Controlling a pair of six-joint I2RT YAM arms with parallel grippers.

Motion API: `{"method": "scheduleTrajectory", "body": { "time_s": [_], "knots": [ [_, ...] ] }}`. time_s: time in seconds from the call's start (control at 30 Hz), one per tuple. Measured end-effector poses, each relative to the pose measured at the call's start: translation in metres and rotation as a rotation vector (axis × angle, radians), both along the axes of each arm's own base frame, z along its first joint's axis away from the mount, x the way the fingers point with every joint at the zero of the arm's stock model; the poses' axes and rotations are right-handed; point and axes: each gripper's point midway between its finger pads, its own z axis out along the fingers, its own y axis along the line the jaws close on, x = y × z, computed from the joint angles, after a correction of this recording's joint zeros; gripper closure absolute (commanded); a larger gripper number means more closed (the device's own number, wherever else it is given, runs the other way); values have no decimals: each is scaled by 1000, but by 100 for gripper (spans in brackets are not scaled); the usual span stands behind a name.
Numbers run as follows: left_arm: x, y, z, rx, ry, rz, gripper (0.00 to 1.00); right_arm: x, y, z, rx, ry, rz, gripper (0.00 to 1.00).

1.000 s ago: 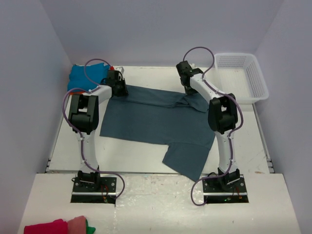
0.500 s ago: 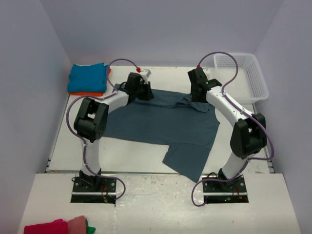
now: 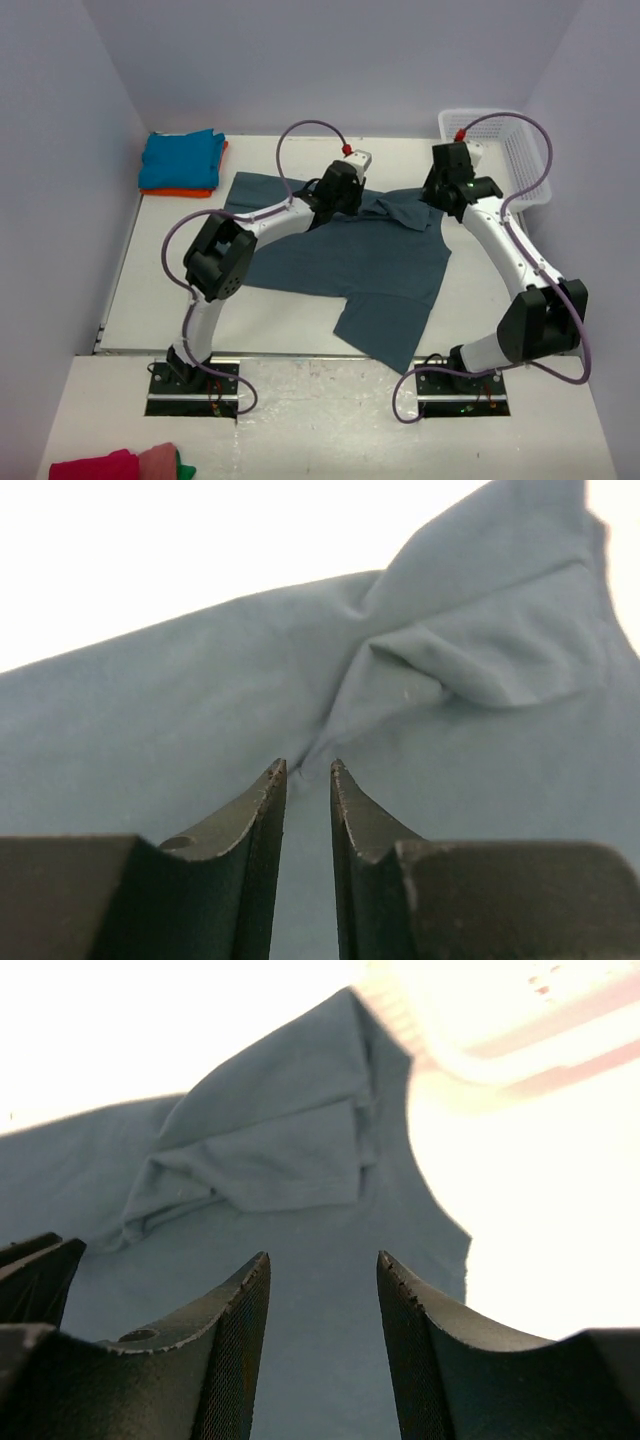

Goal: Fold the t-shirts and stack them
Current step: Fold the flattened tshirt in 1/3 of the way

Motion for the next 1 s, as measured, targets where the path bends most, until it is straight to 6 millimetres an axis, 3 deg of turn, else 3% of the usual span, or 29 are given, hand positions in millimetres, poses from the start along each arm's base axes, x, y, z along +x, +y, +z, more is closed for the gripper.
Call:
{"method": "scheduleTrajectory", "body": {
  "time_s": [0.17,0.43,0.57,0.77,1.0],
  "knots": [
    [11,-24,-7,76,-48,6,74,-10,-30,29,22,-75,-49,51],
    [-4,-65,-17,138,-51,-47,80,-33,-53,87,40,-237,-71,51],
    [-13,-72,-13,157,-65,-44,80,-36,-53,93,53,-255,-56,51],
    [-15,-80,-15,177,-74,-39,77,-40,-45,87,80,-239,-21,50],
    [-8,-84,-33,224,-76,-28,71,-52,-44,95,86,-268,-3,51]
  ]
}}
